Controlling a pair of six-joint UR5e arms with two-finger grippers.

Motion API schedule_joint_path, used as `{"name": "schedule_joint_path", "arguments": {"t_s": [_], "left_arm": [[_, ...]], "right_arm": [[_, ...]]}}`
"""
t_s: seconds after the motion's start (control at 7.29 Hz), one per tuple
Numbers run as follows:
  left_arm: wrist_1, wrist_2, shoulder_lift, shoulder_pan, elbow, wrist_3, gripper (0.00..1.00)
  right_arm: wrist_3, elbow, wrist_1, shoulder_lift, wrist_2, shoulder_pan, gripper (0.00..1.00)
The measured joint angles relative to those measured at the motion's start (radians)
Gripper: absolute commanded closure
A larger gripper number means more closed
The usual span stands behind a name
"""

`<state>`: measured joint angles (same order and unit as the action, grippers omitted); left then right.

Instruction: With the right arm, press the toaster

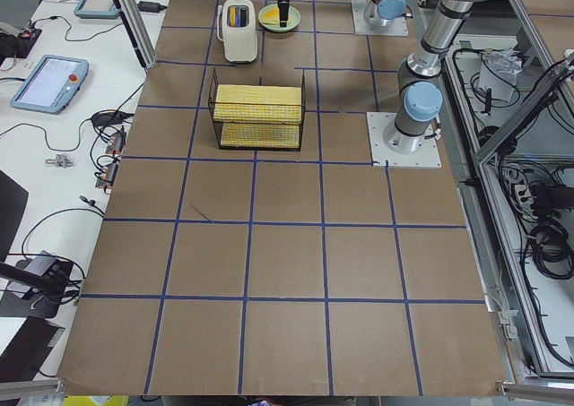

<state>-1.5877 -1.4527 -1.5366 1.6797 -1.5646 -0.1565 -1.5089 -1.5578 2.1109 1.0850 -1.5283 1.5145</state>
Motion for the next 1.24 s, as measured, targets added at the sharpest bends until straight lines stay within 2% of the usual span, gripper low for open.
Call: {"name": "schedule_joint_path", "arguments": {"t_s": [0.41, 0.55, 0.69, 0.82, 0.96, 1.24], "left_arm": [[0.000, 0.000, 0.000, 0.000, 0.000, 0.000, 0.00], [0.000, 0.000, 0.000, 0.000, 0.000, 0.000, 0.00], [0.000, 0.000, 0.000, 0.000, 0.000, 0.000, 0.00], [0.000, 0.000, 0.001, 0.000, 0.000, 0.000, 0.00], [0.000, 0.000, 0.000, 0.000, 0.000, 0.000, 0.00], [0.000, 0.000, 0.000, 0.000, 0.000, 0.000, 0.00]], "right_arm": [[-0.002, -0.012, 0.010, 0.000, 0.000, -0.005, 0.98], [0.000, -0.012, 0.010, 0.000, 0.001, -0.005, 0.95], [0.008, -0.005, 0.010, 0.006, 0.003, -0.004, 0.73], [0.044, 0.017, 0.000, 0.027, 0.016, 0.000, 0.01], [0.136, 0.058, -0.050, 0.065, 0.036, 0.011, 0.00], [0.507, 0.124, -0.246, 0.162, 0.050, 0.031, 0.00]]}}
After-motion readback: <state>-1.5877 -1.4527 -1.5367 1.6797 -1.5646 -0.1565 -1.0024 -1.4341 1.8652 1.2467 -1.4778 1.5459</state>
